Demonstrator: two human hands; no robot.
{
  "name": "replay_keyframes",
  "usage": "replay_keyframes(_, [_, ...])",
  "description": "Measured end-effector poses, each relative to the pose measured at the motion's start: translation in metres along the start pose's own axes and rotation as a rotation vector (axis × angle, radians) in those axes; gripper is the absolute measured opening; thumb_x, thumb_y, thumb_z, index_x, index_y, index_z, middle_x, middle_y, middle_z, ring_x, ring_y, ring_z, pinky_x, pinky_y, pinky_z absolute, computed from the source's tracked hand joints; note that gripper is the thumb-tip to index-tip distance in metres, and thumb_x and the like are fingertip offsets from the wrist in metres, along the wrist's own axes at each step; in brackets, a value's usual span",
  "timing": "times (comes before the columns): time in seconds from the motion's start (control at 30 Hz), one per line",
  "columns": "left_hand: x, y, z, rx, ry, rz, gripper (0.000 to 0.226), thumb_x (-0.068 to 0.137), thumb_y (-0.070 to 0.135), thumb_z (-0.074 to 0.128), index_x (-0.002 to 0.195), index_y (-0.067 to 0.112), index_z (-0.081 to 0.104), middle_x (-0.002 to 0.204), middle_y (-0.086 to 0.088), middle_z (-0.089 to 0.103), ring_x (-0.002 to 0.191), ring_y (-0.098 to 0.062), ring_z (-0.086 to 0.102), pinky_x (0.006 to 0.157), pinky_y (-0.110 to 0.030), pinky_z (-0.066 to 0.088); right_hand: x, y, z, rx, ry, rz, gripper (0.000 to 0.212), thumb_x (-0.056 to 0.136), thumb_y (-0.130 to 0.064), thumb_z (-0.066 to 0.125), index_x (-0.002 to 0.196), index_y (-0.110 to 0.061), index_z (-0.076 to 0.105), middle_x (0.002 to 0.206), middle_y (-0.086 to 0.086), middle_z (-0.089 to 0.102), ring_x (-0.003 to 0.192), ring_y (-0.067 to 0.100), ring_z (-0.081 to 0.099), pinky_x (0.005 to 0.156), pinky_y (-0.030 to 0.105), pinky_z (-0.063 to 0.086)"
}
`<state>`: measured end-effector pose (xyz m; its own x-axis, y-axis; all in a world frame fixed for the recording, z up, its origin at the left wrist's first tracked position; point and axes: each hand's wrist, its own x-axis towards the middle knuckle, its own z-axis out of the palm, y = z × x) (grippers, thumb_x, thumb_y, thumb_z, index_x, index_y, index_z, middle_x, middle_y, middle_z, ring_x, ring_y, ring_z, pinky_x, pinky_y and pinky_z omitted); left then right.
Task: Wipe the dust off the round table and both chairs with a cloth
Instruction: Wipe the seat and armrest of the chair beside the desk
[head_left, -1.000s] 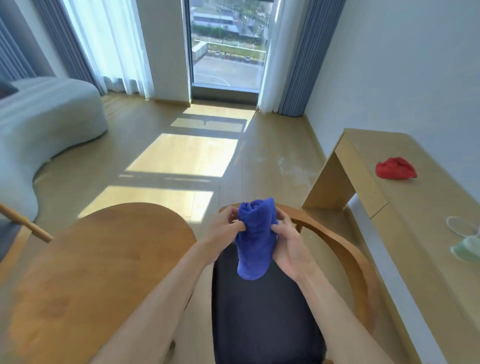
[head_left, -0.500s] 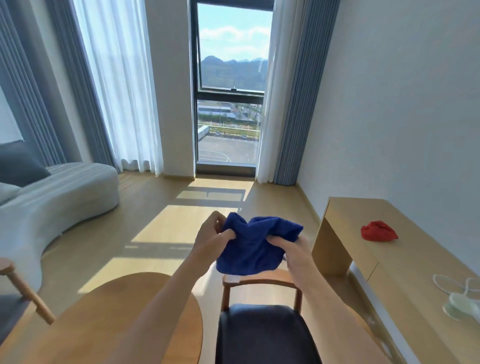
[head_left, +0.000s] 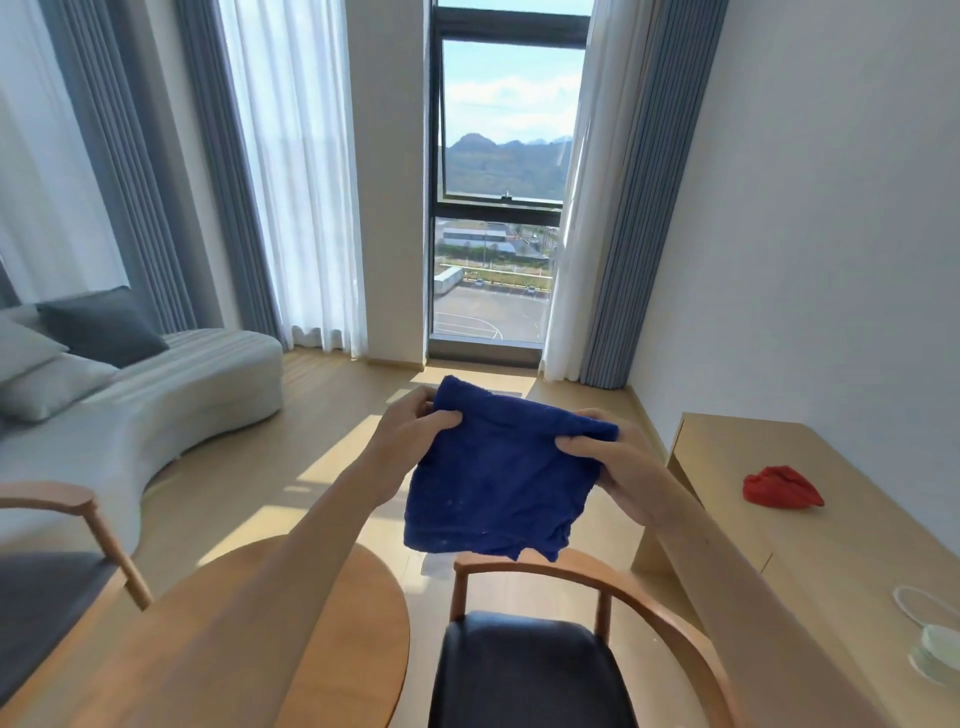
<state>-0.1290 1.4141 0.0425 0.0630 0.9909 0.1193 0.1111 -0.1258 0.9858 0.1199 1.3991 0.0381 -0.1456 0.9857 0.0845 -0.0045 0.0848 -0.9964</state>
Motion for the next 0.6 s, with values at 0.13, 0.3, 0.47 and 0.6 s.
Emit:
replay_keyframes(0.13, [-0.013, 0.000, 0.003, 0.099, 0.060, 0.055, 0.015, 0.090, 0.016, 0.060, 0.099, 0.027, 0.063, 0.093, 0.006, 0.069, 0.088, -0.015, 0.065, 0.069, -0.024, 0.048, -0.009, -0.003, -0.006, -0.159, -0.060, 0.025, 0.016, 0.086, -0.014, 0.070, 0.101, -0.009, 0.070, 0.090, 0.010, 0.071, 0.086, 0.025, 0.065, 0.070, 0.029, 0.057])
replay_keyframes(0.3, [-0.030, -0.012, 0.007, 0.232, 0.196, 0.074, 0.017, 0.088, 0.016, 0.061, 0.102, 0.026, 0.064, 0.095, 0.006, 0.068, 0.091, -0.017, 0.063, 0.080, -0.033, 0.052, -0.020, -0.008, 0.000, -0.296, -0.158, 0.045, 0.012, 0.087, -0.008, 0.067, 0.099, -0.008, 0.067, 0.091, 0.012, 0.070, 0.086, 0.028, 0.066, 0.073, 0.032, 0.058])
replay_keyframes(0.47, [-0.034, -0.017, 0.009, 0.501, 0.263, -0.114, 0.019, 0.089, 0.024, 0.056, 0.107, 0.019, 0.056, 0.106, -0.009, 0.060, 0.086, -0.021, 0.058, 0.069, -0.028, 0.044, -0.030, -0.001, 0.030, -0.407, -0.120, -0.047, 0.005, 0.088, -0.010, 0.065, 0.091, -0.013, 0.065, 0.083, 0.005, 0.067, 0.080, 0.019, 0.064, 0.069, 0.025, 0.053])
replay_keyframes(0.6, [-0.051, -0.013, 0.010, 0.217, 0.082, -0.444, 0.038, 0.092, 0.046, 0.053, 0.096, 0.009, 0.051, 0.087, -0.009, 0.063, 0.069, -0.022, 0.068, 0.061, -0.033, 0.058, -0.028, 0.005, 0.058, -0.545, -0.086, -0.060, 0.008, 0.092, -0.013, 0.062, 0.100, -0.011, 0.063, 0.093, 0.007, 0.066, 0.090, 0.022, 0.064, 0.085, 0.034, 0.055])
